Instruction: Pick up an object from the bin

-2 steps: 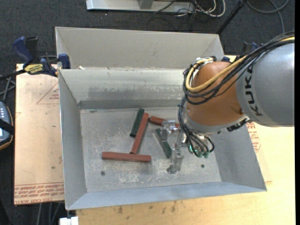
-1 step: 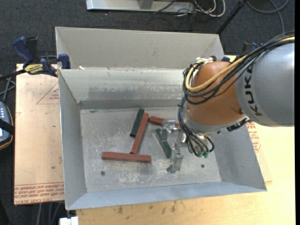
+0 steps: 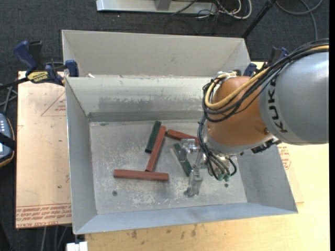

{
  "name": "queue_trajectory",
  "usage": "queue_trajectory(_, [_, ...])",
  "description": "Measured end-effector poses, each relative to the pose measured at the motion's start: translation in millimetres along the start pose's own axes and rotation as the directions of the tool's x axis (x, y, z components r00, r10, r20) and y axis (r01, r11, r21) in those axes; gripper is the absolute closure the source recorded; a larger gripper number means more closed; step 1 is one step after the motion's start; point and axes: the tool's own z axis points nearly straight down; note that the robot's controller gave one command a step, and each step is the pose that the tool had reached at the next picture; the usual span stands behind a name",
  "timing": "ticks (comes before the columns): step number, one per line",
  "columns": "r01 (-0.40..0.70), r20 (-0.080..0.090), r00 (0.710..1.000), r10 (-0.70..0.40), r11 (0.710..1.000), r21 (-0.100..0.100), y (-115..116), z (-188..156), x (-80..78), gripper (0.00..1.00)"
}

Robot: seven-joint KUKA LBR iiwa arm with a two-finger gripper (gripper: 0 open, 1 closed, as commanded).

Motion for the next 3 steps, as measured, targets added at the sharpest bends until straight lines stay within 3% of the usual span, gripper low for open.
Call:
queue_trajectory(1, [0.072,0.006,0.997,-0.072,0.997,0.001,25,52,-19.2,0.0])
queue_trajectory(2, [0.105,-0.002,0.994,-0.105,0.994,0.0,52,73,1.9,1.0])
queue_trajectory(3, [0.105,-0.002,0.994,-0.105,0.995,0.0,52,73,1.9,1.0])
